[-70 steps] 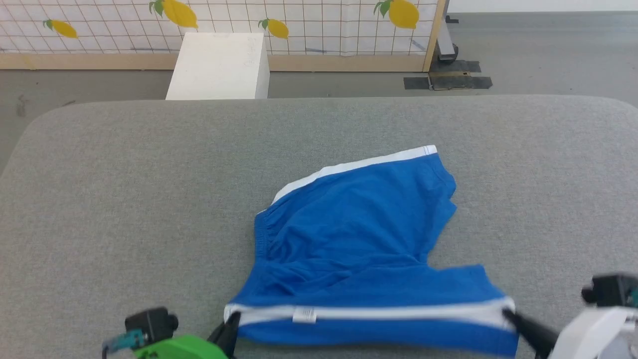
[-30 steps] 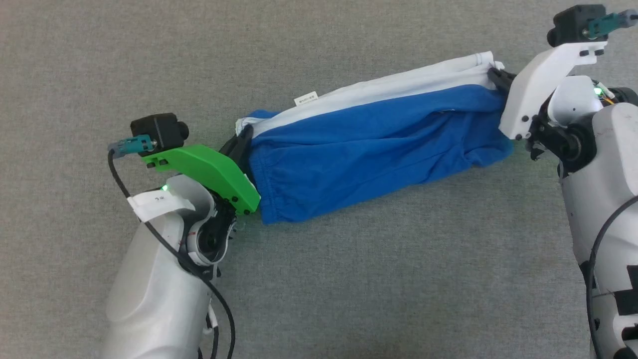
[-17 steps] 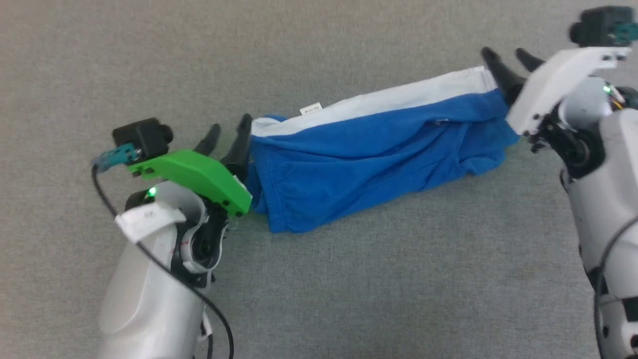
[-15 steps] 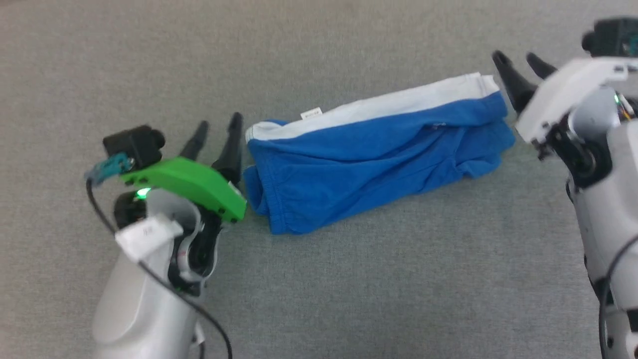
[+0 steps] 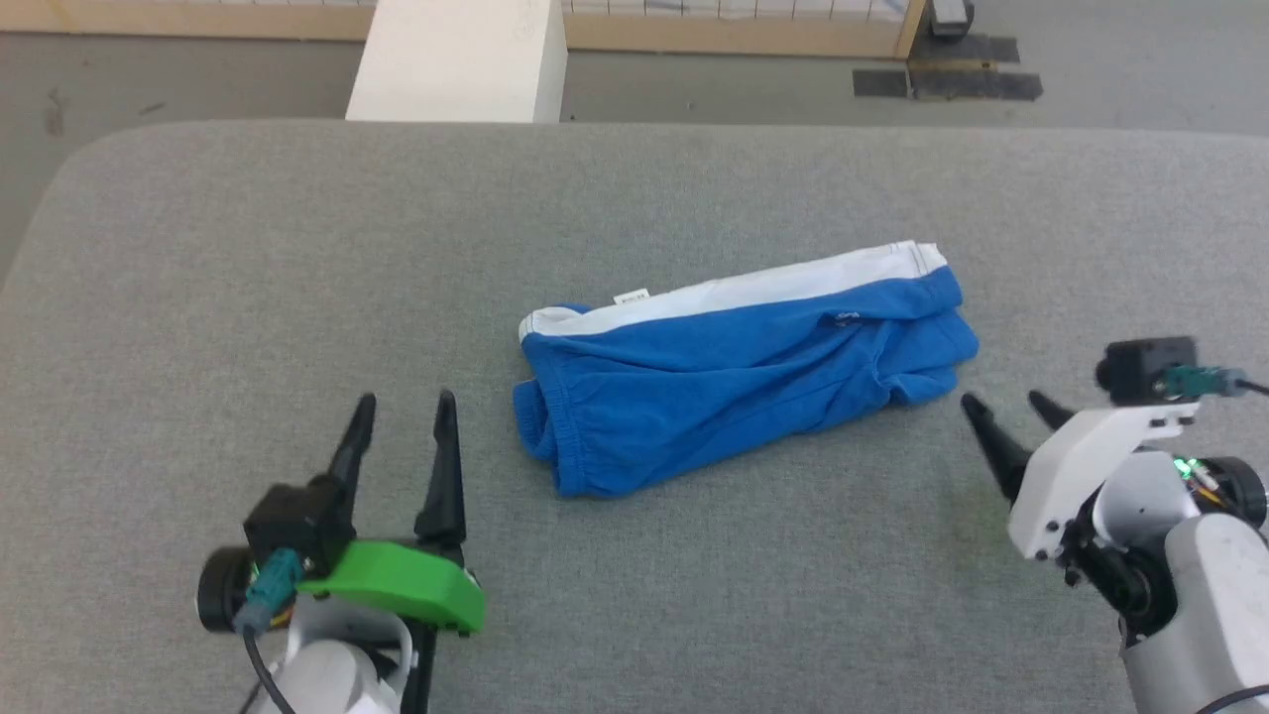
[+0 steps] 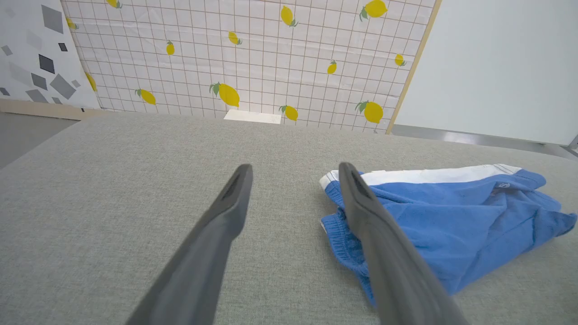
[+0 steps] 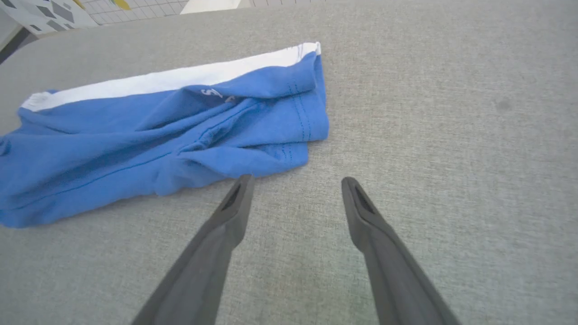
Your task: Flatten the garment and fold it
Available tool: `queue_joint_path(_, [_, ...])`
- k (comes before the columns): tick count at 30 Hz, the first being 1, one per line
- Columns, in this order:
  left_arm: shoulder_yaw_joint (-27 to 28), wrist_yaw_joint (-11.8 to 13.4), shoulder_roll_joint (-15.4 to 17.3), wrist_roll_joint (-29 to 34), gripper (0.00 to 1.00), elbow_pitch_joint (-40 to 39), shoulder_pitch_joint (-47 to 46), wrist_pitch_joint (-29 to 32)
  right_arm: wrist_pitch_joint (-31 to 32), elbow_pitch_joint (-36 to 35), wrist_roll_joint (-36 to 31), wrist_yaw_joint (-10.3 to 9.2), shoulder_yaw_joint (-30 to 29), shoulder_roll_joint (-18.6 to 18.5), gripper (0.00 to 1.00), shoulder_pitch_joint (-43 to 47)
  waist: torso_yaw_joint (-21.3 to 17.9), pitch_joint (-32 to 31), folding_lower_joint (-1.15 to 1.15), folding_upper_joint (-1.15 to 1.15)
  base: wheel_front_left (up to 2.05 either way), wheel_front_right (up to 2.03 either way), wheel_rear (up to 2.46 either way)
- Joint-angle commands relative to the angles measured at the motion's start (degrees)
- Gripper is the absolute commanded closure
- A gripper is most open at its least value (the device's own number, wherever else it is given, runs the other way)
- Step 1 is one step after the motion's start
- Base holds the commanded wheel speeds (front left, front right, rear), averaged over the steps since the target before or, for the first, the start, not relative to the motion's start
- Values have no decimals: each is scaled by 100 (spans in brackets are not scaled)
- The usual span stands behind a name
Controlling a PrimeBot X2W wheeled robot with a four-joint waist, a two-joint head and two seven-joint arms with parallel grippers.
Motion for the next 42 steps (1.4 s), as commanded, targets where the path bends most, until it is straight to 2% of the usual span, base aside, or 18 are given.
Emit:
queue_joint_path(1, [5,25,-47,-27,0,22,116,-50,139,-161,-115,-8,-12,51,0,73,27,-90,0,0,0,0,0])
queue_joint_path(6, [43,34,-136,-158,0,27,216,-83,885,-273,-471,-8,-90,215,0,-194,39,6,0,0,0,0,0])
queue_joint_path(12, [-85,-49,-228,-156,0,43,-103,-55,1658,238,-1245,-8,-243,209,0,-1089,277,351,0,0,0,0,0])
queue_joint_path(18, [-176,-64,-295,-137,0,83,-400,-18,1900,1014,-1768,-8,-325,186,0,-1605,552,738,0,0,0,0,0])
queue_joint_path(25, [-272,-97,-361,-267,0,54,-443,224,1963,1456,-1725,-8,-70,252,2,-1487,544,792,0,0,0,0,0])
queue_joint_path(26, [-596,-76,-500,-443,0,-37,-643,1228,1910,1545,-1463,-8,64,240,100,-1498,480,730,0,0,0,0,0])
queue_joint_path(30, [-879,74,-575,-541,0,82,-900,2354,1784,1554,-1344,-8,115,246,100,-1563,405,672,0,0,0,0,0])
queue_joint_path(34, [-960,316,-510,-504,0,382,-1177,3189,1686,1558,-1259,-8,234,299,100,-1652,279,657,0,0,0,0,0])
queue_joint_path(38, [-1003,388,-417,-542,0,713,-1354,3763,1630,1544,-1165,-8,352,332,100,-1725,155,683,0,0,0,0,0])
queue_joint_path(39, [-1004,380,-401,-570,54,774,-1370,3849,1618,1542,-1143,-8,375,333,100,-1736,130,690,0,0,0,0,0])
queue_joint_path(40, [-986,369,-397,-621,91,829,-1376,3905,1598,1535,-1118,-8,401,329,100,-1744,100,699,0,0,0,0,0])
queue_joint_path(41, [-988,354,-390,-665,100,885,-1363,3978,1584,1530,-1097,-8,421,320,100,-1745,81,705,0,0,0,0,0])
queue_joint_path(42, [-984,313,-397,-740,100,918,-1343,4040,1571,1524,-1068,-8,438,308,100,-1744,62,712,0,0,0,0,0])
